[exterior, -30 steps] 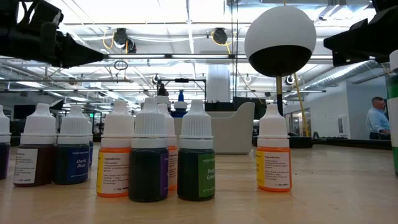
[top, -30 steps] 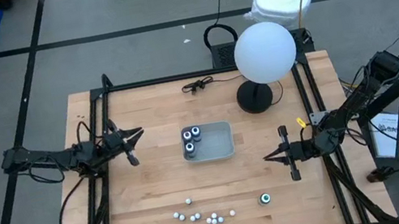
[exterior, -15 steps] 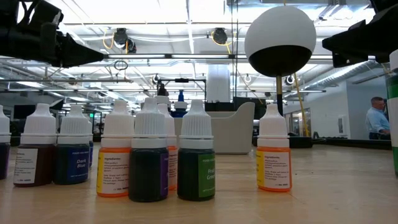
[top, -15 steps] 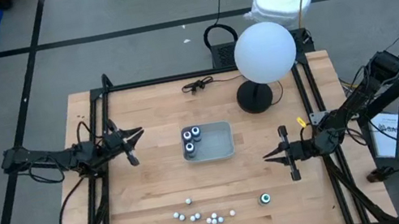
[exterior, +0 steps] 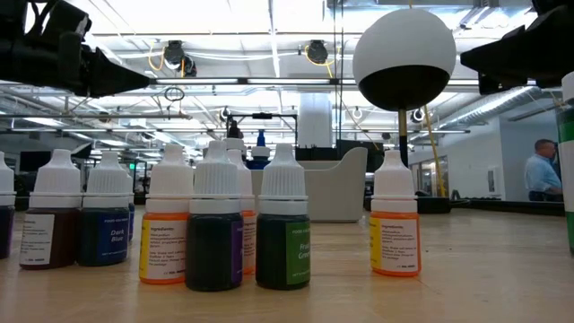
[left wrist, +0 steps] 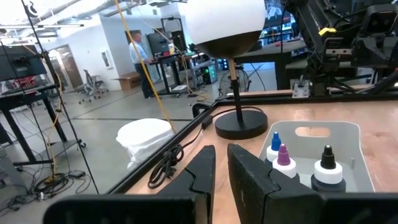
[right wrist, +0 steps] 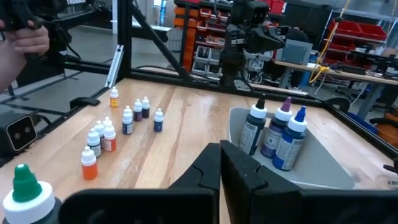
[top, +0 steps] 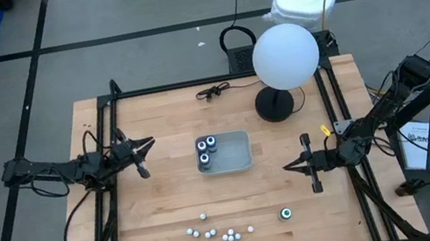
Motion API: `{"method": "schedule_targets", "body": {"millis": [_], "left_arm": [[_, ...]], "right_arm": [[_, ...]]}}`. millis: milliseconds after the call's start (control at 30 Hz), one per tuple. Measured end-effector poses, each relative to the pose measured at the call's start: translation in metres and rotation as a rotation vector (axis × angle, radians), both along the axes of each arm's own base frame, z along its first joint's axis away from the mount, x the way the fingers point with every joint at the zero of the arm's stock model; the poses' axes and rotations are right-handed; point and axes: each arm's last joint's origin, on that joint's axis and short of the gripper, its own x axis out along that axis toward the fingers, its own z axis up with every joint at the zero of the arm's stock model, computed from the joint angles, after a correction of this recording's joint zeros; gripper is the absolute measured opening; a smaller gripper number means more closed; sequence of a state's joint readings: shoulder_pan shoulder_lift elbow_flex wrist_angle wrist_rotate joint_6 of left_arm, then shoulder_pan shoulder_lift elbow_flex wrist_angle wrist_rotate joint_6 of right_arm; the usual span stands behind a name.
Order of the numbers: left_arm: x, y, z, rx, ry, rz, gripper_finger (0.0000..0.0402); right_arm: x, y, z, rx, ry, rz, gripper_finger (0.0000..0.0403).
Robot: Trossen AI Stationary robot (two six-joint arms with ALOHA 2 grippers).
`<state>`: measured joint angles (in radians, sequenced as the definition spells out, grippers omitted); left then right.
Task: Pick & Place food coloring
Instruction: Put the large green food coloring bottle into the gray bin
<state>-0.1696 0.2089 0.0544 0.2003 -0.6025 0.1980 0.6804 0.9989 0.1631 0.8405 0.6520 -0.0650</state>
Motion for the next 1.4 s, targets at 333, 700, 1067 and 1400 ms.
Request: {"method": "schedule_targets", "body": {"millis": [333,700,1067,1400], "left_arm": [[0.000,0.000,0.001,-0.027,-0.026,-0.004,0.0051],[0.000,0.000,0.001,-0.074,-0.047,-0.006,0.0051],[0.000,0.000,0.001,-0.118,-0.065,-0.008,0.0051],[0.000,0.000,0.001,-0.136,-0.073,-0.009,0.0051]], "right_arm": [[0.002,0.003,0.003,0.055,-0.002,0.053,0.0002],[0.026,0.026,0.028,-0.013,0.009,0.020,0.0047],[0.043,0.055,0.043,0.022,0.112,0.256,0.0207],[0.045,0.070,0.037,0.095,0.215,0.310,0.0248]]}}
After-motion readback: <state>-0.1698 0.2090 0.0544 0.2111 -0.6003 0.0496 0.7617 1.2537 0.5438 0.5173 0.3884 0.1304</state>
